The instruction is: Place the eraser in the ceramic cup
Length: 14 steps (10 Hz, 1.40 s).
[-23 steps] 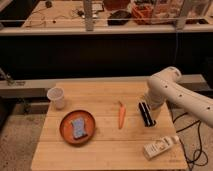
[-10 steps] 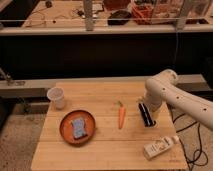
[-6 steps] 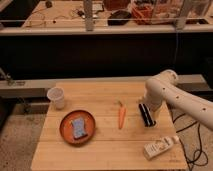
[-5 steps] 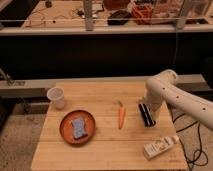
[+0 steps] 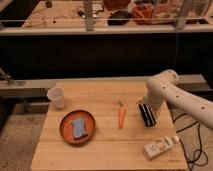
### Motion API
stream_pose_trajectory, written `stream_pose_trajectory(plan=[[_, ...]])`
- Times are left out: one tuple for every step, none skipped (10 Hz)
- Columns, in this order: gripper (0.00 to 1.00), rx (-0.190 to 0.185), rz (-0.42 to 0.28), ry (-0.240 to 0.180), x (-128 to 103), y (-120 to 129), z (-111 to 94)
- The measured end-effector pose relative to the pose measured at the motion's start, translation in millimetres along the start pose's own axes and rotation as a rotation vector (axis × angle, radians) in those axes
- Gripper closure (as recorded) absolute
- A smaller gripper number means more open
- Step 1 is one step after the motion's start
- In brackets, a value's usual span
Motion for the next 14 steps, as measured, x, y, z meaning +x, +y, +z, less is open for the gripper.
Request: stream_pose_trajectory(plan=[[0.20,-0.003,-0.015,-0.004,2,1,4],[0.20,-0.006,-0.030,-0.007,3,2,7],[0.20,-0.008,-0.051,-0.011,4,3,11],[0.20,-0.008,-0.064,-0.012,6,4,13],[0.20,-0.012,-0.083,-0.017,8,6,16],[0.20,-0.015,-0.097,-0.020,9,8,19],[0.20,-0.016,-0.108,-0.025,10,9,22],[0.20,-0.018,-0.120,-0.031,11,12,28],[0.20,-0.018,-0.133,-0.037,15,15,33],[0.20,-0.019,-0.140,-0.041,17,17,38],[0.20,-0.019,-0.148,-0.045,20,19,43],[0.20,-0.018,-0.152,-0.049,22,22,45],[0.20,-0.020,-0.161,-0.055,23,24,49],[0.20,-0.024,-0.172,-0.059,25,27,55]])
